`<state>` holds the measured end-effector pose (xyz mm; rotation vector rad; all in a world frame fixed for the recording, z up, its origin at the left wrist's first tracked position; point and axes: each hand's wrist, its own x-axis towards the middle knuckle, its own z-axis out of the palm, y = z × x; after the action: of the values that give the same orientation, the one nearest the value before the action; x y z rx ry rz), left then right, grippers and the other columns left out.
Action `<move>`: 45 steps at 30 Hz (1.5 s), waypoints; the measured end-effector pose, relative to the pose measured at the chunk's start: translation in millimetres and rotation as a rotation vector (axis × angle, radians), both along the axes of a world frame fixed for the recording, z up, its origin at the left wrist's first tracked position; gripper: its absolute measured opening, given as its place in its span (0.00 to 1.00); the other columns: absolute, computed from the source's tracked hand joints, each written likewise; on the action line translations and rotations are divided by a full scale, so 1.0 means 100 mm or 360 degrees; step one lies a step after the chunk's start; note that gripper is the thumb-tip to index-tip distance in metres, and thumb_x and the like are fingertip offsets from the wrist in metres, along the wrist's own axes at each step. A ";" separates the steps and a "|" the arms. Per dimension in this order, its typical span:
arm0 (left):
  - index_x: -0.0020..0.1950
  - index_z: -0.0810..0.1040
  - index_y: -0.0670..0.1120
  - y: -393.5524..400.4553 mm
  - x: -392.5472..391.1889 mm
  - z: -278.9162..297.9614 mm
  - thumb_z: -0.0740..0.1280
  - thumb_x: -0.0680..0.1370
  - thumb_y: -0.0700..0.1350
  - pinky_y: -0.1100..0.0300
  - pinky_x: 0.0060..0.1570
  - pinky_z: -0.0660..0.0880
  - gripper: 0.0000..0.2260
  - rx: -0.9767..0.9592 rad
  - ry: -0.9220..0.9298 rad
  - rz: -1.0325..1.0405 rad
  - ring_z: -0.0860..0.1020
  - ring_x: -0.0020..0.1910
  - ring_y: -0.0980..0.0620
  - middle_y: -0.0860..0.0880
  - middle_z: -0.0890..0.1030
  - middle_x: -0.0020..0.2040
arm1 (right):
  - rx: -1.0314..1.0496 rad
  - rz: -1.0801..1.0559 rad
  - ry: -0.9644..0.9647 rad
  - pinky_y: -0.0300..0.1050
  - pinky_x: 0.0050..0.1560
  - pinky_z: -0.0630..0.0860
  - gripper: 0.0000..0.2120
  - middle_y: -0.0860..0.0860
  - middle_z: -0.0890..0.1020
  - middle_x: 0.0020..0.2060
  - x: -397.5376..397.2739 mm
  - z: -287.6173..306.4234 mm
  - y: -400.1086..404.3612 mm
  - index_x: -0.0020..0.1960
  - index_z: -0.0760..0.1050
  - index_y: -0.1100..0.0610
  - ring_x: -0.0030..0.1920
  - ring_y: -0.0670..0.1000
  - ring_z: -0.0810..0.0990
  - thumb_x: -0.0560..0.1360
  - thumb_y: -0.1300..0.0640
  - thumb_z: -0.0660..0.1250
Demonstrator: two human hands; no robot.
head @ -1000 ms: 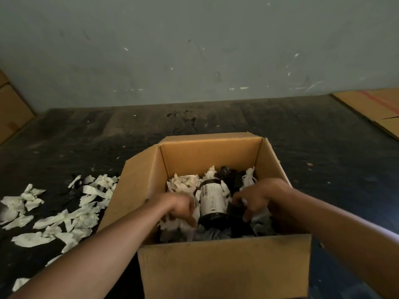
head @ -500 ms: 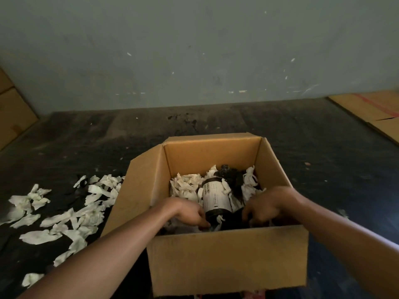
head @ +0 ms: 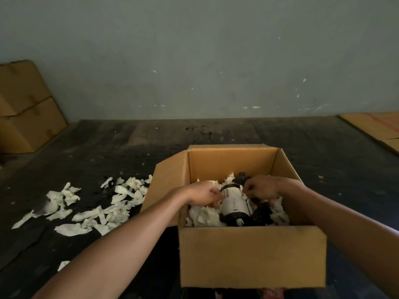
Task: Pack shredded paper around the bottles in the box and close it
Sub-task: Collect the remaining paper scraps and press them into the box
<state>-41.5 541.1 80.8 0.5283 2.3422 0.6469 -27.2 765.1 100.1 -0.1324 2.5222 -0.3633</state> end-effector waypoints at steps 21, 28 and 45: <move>0.81 0.47 0.58 -3.71 1.52 -1.02 0.59 0.78 0.66 0.40 0.76 0.49 0.35 -0.0004 0.0575 0.1028 0.46 0.80 0.43 0.48 0.46 0.82 | -0.0362 0.0475 0.0907 0.58 0.78 0.46 0.35 0.52 0.39 0.80 1.21 -0.65 -3.63 0.80 0.43 0.40 0.79 0.55 0.35 0.79 0.36 0.56; 0.78 0.33 0.60 -4.51 2.19 -1.65 0.60 0.71 0.74 0.35 0.75 0.42 0.48 -0.0448 0.0258 0.1285 0.37 0.78 0.35 0.45 0.33 0.80 | -0.0038 0.0283 0.0368 0.72 0.73 0.41 0.48 0.52 0.26 0.76 1.68 -1.70 -4.00 0.73 0.27 0.33 0.76 0.60 0.28 0.68 0.23 0.57; 0.77 0.27 0.52 -5.56 1.23 -2.09 0.42 0.63 0.84 0.34 0.73 0.36 0.54 -0.0758 0.0489 0.1361 0.35 0.77 0.36 0.42 0.34 0.80 | 0.0117 0.0247 0.0499 0.73 0.72 0.36 0.56 0.58 0.24 0.74 0.46 -2.13 -4.75 0.71 0.19 0.39 0.75 0.62 0.28 0.59 0.14 0.46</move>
<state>81.8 -14.5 -128.0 -0.6718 2.8556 0.3367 18.8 290.5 -112.8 -0.3802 2.8059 -0.1987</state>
